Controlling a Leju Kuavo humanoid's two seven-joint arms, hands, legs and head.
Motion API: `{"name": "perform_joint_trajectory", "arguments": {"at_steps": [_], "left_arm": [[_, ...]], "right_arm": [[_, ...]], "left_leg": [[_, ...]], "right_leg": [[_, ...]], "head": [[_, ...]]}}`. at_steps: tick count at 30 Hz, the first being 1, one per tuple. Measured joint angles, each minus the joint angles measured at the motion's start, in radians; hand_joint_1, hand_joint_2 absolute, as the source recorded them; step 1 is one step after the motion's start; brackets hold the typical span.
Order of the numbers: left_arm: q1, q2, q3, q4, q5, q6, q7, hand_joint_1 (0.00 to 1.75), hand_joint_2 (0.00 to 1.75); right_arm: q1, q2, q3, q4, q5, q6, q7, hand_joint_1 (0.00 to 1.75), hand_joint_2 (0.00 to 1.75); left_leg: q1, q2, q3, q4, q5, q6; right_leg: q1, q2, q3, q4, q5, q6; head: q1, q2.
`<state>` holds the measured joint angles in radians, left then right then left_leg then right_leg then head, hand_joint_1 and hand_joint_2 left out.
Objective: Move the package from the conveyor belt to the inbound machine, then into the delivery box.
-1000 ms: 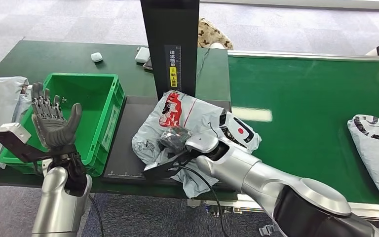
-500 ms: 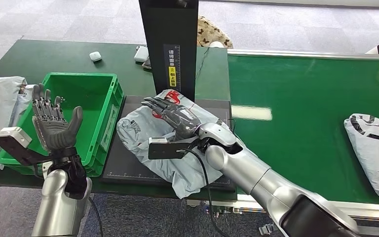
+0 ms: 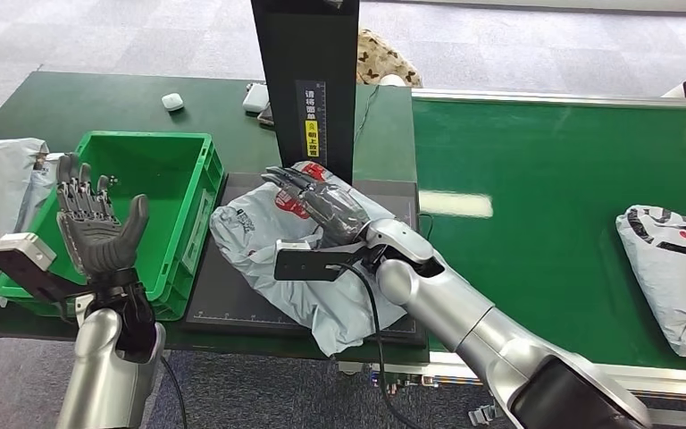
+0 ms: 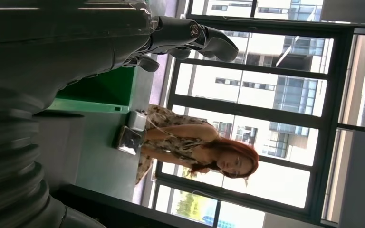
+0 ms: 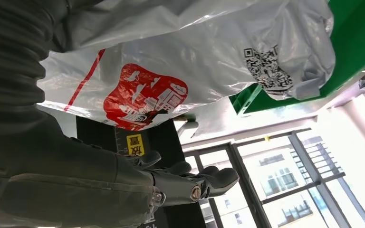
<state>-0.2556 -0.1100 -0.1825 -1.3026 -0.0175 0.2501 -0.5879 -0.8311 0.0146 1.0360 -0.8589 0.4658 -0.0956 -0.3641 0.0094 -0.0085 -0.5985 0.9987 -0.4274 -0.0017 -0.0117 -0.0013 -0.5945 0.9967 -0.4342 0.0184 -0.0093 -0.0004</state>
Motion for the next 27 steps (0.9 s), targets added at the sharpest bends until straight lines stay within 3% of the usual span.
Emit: {"name": "perform_joint_trajectory", "arguments": {"at_steps": [6, 12, 18, 24, 27], "left_arm": [[0.016, 0.006, 0.001, -0.004, 0.002, -0.010, -0.002, 0.00, 1.75], [0.043, 0.015, 0.002, -0.014, 0.003, -0.026, -0.002, 0.00, 1.75], [0.057, 0.019, 0.003, -0.025, 0.001, -0.033, -0.002, 0.00, 1.75], [0.062, 0.020, 0.003, -0.034, -0.014, -0.050, 0.007, 0.00, 1.75], [0.062, 0.022, -0.003, -0.034, -0.046, -0.074, 0.016, 0.00, 1.75]], "right_arm": [[0.014, 0.001, -0.055, -0.018, -0.116, 0.033, -0.034, 0.00, 0.00], [0.042, -0.001, -0.234, -0.074, -0.367, 0.068, -0.067, 0.00, 0.00], [0.083, -0.001, -0.366, -0.156, -0.428, 0.040, -0.116, 0.00, 0.00], [0.132, -0.003, -0.437, -0.230, -0.427, 0.004, -0.122, 0.00, 0.00], [0.144, -0.004, -0.463, -0.249, -0.414, -0.029, -0.116, 0.00, 1.31]], "left_leg": [[0.000, 0.000, 0.000, 0.000, 0.000, 0.000], [0.000, 0.000, -0.001, 0.000, 0.000, 0.000], [0.000, 0.000, -0.001, 0.000, 0.000, 0.000], [0.000, 0.000, -0.001, 0.000, 0.000, 0.000], [0.000, 0.000, -0.001, 0.000, 0.000, 0.000]], "right_leg": [[0.000, 0.000, 0.000, 0.000, 0.000, 0.000], [0.000, 0.000, -0.001, 0.000, 0.000, 0.000], [0.000, 0.000, -0.001, 0.000, 0.000, 0.000], [0.000, 0.000, -0.002, 0.000, 0.000, 0.000], [0.000, 0.000, -0.002, 0.000, 0.000, 0.000]], "head": [[0.000, 0.000], [0.000, 0.000], [0.000, 0.000], [0.000, 0.000], [0.000, 0.000]]}}
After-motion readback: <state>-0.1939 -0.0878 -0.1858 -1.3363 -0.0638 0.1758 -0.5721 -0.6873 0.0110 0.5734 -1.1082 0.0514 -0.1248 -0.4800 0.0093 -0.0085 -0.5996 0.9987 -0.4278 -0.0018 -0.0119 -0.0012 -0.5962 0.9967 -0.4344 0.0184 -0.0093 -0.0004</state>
